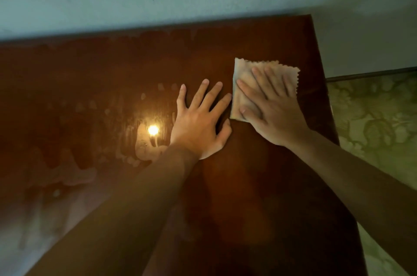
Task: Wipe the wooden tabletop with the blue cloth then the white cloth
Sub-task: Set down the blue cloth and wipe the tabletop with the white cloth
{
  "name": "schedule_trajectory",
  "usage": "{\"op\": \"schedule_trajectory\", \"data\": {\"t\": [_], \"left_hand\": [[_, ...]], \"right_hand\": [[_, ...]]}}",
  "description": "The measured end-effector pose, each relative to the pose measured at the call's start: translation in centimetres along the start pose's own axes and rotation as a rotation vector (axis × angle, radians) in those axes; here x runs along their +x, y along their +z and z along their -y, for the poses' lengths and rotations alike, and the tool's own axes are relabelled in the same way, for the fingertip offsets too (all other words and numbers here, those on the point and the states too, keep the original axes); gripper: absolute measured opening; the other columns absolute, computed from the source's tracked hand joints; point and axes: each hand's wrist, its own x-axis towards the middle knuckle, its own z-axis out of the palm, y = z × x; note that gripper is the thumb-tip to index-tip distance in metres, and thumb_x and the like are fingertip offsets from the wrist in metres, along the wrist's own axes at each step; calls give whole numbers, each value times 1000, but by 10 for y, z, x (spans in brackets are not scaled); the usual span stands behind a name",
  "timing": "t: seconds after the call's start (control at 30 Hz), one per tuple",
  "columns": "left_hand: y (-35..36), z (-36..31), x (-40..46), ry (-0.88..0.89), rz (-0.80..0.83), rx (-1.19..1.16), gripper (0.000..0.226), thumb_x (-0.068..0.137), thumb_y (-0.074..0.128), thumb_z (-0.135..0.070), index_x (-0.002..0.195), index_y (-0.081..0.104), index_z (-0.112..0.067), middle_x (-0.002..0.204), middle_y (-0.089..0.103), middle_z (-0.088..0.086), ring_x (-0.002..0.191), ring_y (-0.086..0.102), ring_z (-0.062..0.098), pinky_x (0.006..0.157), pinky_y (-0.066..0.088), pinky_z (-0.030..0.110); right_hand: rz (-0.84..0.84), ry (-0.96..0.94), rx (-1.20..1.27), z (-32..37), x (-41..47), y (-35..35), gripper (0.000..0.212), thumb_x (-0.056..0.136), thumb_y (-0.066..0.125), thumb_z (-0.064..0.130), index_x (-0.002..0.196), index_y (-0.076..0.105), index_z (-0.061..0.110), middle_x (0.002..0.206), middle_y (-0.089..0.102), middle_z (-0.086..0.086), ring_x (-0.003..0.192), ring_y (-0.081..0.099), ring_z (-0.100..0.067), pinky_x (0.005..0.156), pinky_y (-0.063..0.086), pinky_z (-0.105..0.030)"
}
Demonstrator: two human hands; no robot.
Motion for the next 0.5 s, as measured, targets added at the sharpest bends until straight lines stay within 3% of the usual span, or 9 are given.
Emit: {"op": "schedule_trajectory", "data": {"t": [0.2, 0.3, 0.37, 0.5], "left_hand": [[-3, -2, 0, -25, 5, -1, 59, 97, 36, -51, 151, 44, -28, 162, 35, 2, 154, 19, 27, 121, 6, 64], [-4, -2, 1, -34, 19, -3, 59, 98, 34, -52, 151, 43, -29, 162, 35, 2, 154, 19, 26, 121, 7, 64], [-5, -3, 1, -42, 46, 11, 60, 98, 32, -52, 152, 41, -29, 163, 33, 1, 154, 17, 26, 121, 6, 64], [-8, -7, 6, -81, 24, 9, 58, 95, 37, -51, 145, 50, -25, 155, 43, 5, 150, 27, 29, 120, 10, 64]], "right_hand": [[59, 79, -44, -37, 59, -14, 67, 101, 16, 60, 163, 16, 34, 173, 7, -3, 160, 1, -27, 128, 1, -51], [58, 75, -39, -48, 80, -19, 64, 104, 23, 55, 163, 16, 31, 173, 7, -5, 159, 2, -29, 127, 1, -51], [47, 81, -15, -45, 71, -18, 63, 106, 29, 53, 163, 15, 32, 173, 7, -5, 159, 1, -29, 128, 1, -52], [41, 42, -3, -33, 20, -10, 65, 103, 21, 58, 163, 15, 32, 173, 6, -4, 160, 0, -29, 128, 1, -53]]}}
